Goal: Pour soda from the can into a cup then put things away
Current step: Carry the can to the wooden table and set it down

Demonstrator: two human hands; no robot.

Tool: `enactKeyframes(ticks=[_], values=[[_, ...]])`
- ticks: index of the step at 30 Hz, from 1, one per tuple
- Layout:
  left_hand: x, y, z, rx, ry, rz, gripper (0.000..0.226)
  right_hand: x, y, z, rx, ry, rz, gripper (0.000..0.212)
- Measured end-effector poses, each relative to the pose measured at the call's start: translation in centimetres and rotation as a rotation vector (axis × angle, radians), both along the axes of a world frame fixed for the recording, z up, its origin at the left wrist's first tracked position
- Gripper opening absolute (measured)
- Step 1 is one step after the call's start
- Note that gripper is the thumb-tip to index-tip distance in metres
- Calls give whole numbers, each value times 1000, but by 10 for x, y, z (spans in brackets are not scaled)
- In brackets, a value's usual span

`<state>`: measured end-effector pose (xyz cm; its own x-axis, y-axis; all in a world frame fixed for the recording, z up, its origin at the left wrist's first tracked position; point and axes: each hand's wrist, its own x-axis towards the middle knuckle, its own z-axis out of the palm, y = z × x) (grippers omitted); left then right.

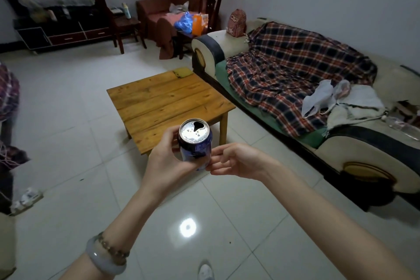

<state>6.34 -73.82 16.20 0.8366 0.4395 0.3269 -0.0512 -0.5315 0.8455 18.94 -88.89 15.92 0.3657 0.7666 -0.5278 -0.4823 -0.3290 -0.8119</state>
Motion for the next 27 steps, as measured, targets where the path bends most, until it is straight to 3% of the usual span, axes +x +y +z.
enactKeyframes(ticks=[11,27], values=[[152,64,0,-11,47,81,77,161,75,-6,48,75,104,49],[368,168,-13,-125,30,394,76,420,230,-22,3,76,345,47]])
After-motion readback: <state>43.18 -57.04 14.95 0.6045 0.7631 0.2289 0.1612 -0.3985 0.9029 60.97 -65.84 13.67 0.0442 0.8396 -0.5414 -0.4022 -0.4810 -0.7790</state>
